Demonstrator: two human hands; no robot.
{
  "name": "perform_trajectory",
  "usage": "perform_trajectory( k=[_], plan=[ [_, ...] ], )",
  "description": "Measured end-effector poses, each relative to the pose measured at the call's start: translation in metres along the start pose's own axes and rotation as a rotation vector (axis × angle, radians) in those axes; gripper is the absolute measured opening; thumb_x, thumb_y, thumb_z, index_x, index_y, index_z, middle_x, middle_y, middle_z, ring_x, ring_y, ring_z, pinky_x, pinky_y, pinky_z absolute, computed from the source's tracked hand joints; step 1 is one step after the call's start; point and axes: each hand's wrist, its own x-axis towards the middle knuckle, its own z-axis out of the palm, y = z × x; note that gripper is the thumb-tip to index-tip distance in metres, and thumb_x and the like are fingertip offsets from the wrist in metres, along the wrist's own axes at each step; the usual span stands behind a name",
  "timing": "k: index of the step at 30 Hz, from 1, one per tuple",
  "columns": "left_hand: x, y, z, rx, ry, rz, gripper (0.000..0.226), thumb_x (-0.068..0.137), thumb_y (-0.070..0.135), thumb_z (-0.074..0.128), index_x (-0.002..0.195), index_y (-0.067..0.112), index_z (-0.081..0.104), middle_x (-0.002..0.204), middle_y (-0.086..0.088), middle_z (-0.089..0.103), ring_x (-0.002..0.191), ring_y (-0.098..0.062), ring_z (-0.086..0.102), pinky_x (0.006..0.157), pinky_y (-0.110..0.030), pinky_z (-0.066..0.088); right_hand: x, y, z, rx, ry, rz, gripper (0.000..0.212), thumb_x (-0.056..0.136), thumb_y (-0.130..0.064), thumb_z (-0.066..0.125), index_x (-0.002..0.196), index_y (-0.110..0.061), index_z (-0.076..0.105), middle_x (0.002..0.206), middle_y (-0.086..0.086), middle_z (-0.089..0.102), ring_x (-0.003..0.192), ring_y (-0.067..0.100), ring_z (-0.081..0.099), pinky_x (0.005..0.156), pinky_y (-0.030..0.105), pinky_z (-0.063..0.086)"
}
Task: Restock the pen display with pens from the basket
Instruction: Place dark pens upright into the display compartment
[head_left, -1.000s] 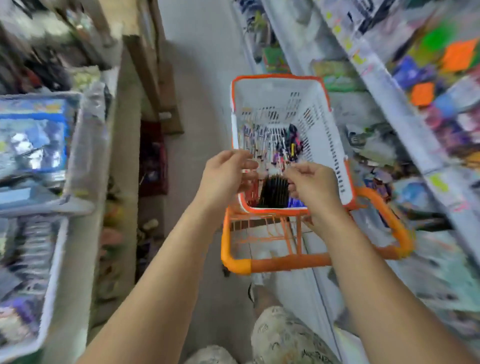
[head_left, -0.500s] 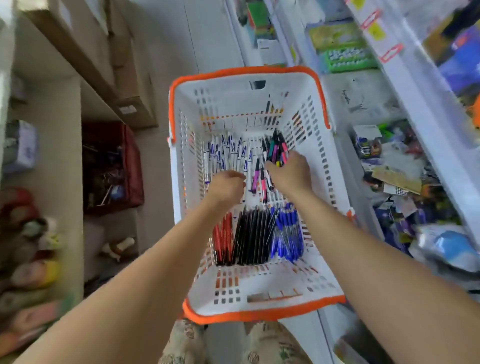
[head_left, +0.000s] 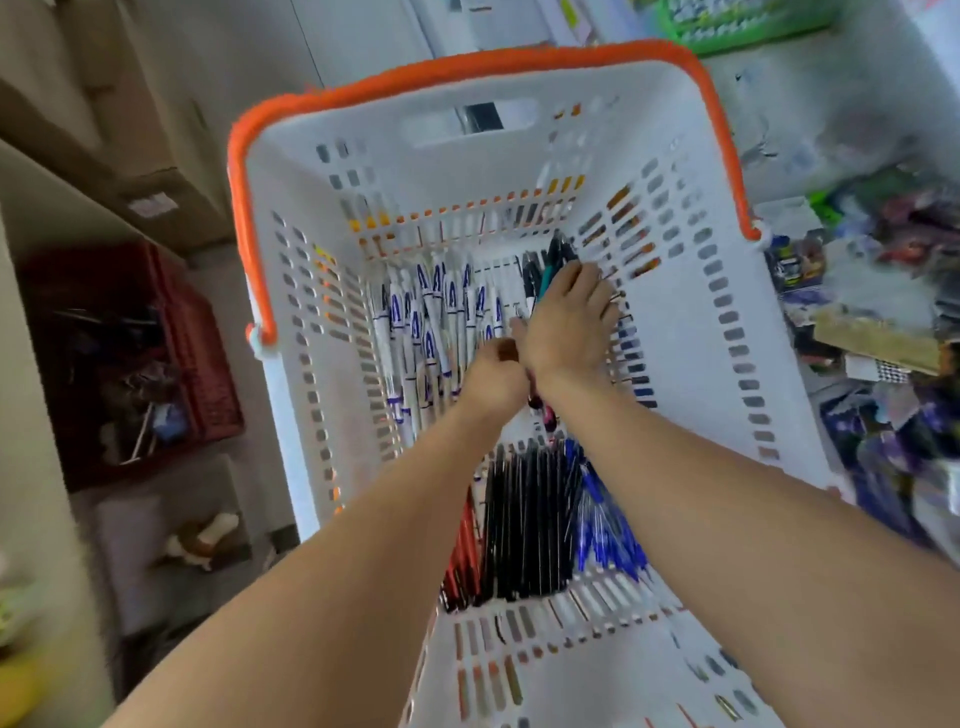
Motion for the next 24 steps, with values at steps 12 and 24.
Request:
perform_trajectory(
  k=[12,24],
  plan=[
    [0.017,-0.005,-0.009,-0.512,0.055,-0.203,0.043,0.096,-0.01,0.038,0.134,0.005,0.048,0.104,-0.013,0.066,0.073,-0.017,0.056,0.063,-0.03,0.048,-0.001,-0.012,0.005,0.062,-0.174,0.107,0.095,0.087,-0.04,0.071,0.155,-0.003,0.016,0.151,0.023,0.031,0.137,0.039,0.033,0.104,0.053,0.038],
    [0.018,0.023,-0.03,0.22,0.481,0.282,0.032,0.091,0.015,0.06,0.122,0.01,0.06,0.083,0.002,0.065,0.069,-0.014,0.063,0.066,-0.032,0.056,-0.012,-0.004,-0.007,0.216,-0.226,0.114,0.098,0.092,-0.045,0.062,0.155,0.006,0.007,0.153,0.029,0.026,0.139,0.045,0.031,0.109,0.055,0.034]
  ],
)
